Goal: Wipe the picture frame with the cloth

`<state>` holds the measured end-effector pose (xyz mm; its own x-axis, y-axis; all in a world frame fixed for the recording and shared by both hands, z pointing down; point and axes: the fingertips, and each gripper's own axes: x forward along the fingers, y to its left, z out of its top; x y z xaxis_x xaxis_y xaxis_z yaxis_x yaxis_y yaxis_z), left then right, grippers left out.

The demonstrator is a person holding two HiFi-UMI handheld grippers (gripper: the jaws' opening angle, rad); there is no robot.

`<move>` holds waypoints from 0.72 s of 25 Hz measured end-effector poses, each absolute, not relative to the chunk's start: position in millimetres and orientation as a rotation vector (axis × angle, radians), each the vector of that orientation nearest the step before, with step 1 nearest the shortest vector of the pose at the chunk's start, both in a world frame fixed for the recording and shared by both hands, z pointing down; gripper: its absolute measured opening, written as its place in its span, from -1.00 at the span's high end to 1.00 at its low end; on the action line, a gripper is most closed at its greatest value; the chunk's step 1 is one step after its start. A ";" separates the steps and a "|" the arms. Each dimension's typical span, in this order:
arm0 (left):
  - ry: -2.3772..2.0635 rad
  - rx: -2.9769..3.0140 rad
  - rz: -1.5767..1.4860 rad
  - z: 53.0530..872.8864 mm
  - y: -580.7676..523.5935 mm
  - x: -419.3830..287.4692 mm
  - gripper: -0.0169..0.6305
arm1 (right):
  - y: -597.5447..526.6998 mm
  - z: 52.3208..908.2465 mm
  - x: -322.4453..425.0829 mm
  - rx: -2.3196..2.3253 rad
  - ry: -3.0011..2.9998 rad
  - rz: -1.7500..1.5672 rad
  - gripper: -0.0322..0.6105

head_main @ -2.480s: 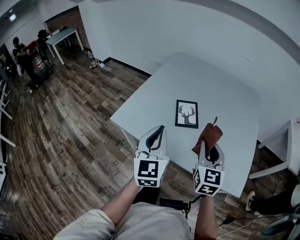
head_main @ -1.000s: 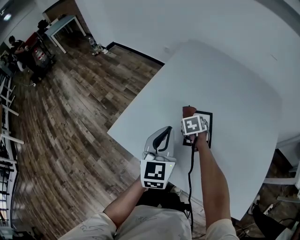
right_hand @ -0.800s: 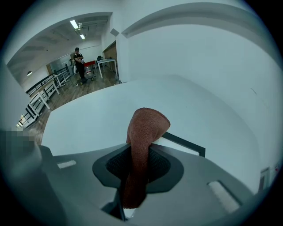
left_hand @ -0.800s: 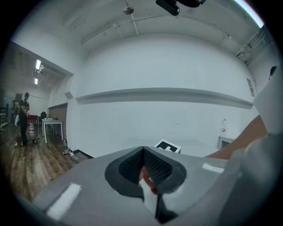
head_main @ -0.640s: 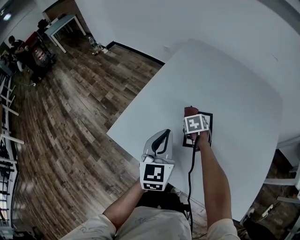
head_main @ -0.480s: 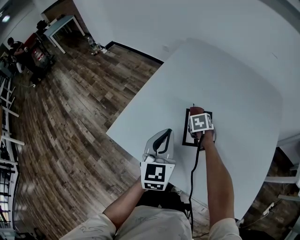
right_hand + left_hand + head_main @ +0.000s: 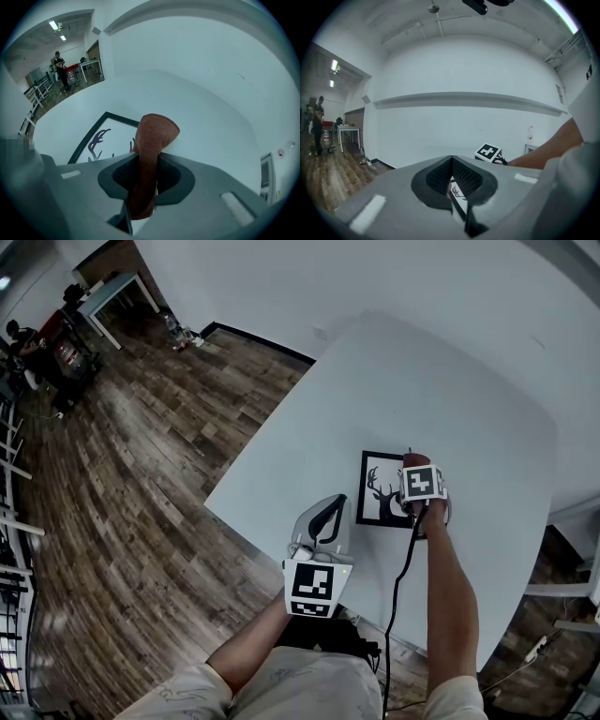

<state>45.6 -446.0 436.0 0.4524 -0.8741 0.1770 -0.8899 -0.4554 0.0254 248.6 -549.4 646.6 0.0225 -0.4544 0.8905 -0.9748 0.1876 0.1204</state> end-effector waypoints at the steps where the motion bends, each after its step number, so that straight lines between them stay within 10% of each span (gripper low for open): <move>1: -1.573 2.579 0.209 435.3 -445.9 45.7 0.94 | -549.5 643.4 245.6 1.414 -1.584 0.740 0.57; 18: -1.597 2.541 0.175 433.2 -440.8 35.9 0.94 | -518.8 646.9 110.1 1.220 -1.774 0.688 0.57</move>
